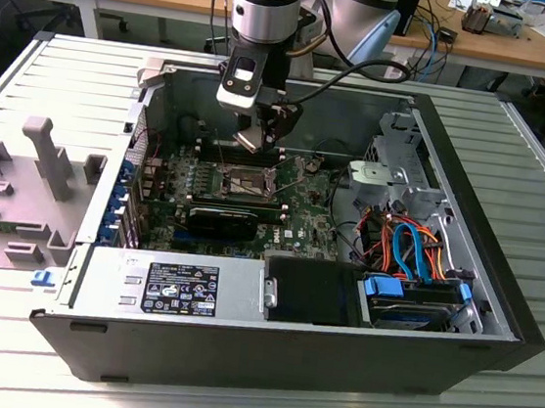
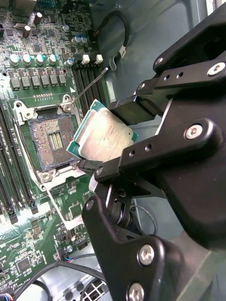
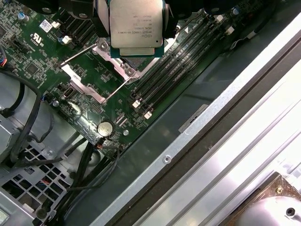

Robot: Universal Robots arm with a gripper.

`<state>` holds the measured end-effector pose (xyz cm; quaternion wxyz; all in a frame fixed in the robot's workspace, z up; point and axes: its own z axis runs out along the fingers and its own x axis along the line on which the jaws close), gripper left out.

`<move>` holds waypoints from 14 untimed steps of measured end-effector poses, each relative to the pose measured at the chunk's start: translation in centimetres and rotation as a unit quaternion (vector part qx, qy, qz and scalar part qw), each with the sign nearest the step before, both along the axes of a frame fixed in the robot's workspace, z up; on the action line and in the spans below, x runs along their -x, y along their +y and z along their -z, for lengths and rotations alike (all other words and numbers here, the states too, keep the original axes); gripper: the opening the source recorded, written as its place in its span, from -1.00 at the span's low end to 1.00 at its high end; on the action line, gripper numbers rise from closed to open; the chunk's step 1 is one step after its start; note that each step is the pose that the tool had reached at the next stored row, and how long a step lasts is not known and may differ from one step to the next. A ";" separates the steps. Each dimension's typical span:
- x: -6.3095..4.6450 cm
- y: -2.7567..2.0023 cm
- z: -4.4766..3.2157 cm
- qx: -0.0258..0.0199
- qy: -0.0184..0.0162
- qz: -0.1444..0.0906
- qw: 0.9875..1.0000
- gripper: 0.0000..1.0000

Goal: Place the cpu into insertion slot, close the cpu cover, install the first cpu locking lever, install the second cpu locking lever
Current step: 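Place the cpu into insertion slot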

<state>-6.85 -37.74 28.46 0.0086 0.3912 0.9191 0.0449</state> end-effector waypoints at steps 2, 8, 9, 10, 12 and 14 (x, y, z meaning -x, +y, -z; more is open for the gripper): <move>0.0 0.00 0.00 0.000 0.000 0.001 1.000 0.09; 0.0 0.00 0.00 0.000 0.000 0.003 1.000 0.09; 0.0 0.00 0.00 0.000 0.000 0.004 1.000 0.09; 0.0 0.00 0.00 0.000 0.000 0.004 1.000 0.09; 0.0 0.00 0.00 0.000 0.000 0.006 1.000 0.09; 0.0 0.00 0.00 0.000 0.000 0.007 1.000 0.09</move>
